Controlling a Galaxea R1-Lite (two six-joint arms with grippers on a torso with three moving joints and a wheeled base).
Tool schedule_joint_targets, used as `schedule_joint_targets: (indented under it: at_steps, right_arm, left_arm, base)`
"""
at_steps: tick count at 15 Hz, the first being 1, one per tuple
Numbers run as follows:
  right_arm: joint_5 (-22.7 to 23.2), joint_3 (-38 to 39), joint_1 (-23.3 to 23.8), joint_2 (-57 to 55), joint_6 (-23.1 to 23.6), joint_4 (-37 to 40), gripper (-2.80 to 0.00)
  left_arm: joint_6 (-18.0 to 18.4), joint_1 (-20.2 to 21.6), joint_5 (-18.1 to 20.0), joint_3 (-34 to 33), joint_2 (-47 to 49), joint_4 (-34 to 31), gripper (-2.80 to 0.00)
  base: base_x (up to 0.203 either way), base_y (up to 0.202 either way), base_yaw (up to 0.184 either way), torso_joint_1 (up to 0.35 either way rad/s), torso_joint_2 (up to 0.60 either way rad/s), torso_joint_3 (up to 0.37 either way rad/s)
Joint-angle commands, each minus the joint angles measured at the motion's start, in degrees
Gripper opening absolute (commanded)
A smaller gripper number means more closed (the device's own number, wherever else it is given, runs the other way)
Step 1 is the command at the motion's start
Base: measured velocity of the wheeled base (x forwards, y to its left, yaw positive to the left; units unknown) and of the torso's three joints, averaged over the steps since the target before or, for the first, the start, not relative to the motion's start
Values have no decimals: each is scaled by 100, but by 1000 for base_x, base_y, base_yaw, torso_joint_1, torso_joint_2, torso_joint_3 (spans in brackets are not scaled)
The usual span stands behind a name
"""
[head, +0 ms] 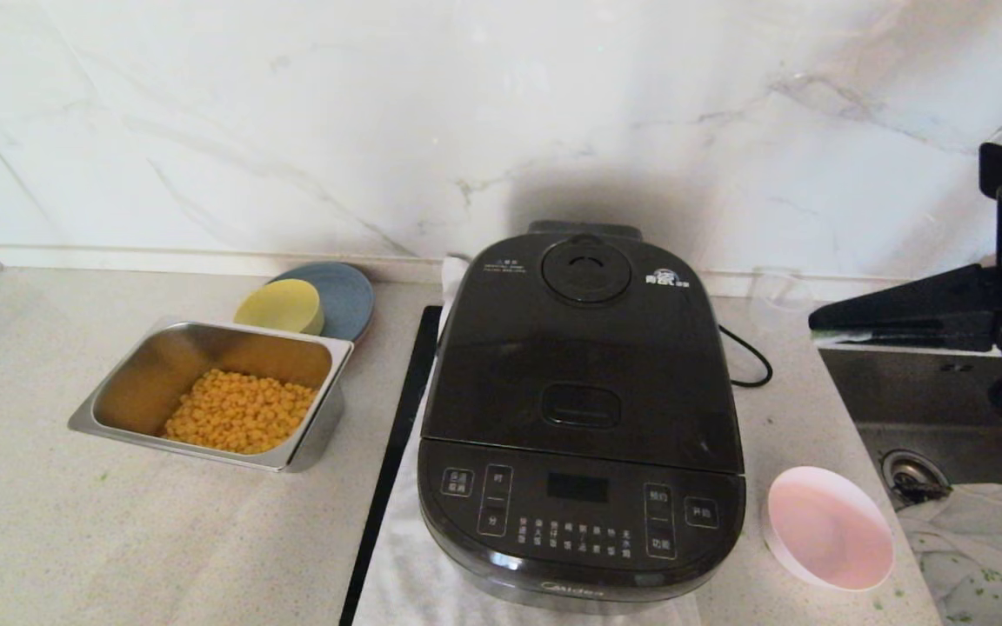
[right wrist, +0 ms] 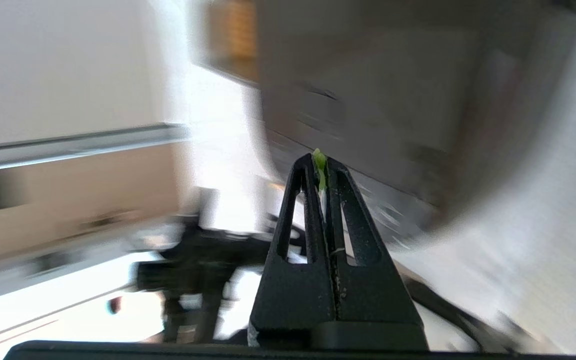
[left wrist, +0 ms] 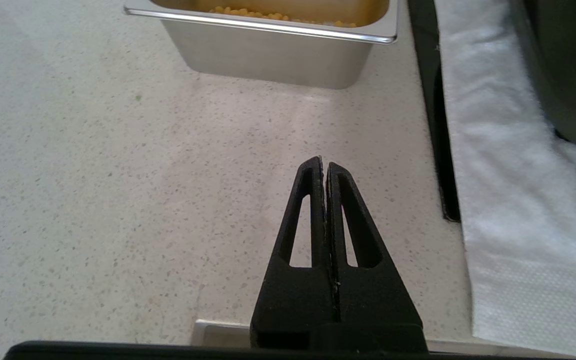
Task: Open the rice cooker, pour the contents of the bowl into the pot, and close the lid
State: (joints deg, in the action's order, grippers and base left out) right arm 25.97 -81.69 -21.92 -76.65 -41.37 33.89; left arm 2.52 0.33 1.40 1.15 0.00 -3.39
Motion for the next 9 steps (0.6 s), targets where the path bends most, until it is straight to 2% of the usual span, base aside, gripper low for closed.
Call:
schedule_joint_targets:
  at_steps: [1, 4, 9]
  right_arm:
    - [-910, -414, -814, -4, 124, 1128, -280]
    - [-1238, -414, -1563, 80, 325, 1597, -280]
    - [-1386, 272, -2100, -134, 463, 1526, -280]
  left_arm:
    - [3, 2, 1, 0, 0, -3, -280]
    - [3, 2, 1, 0, 8, -3, -280]
    - [3, 2, 1, 0, 4, -3, -280]
  base:
    - [0, 0, 0, 0, 0, 0]
    - [0, 0, 0, 0, 0, 0]
    - [0, 0, 0, 0, 0, 0]
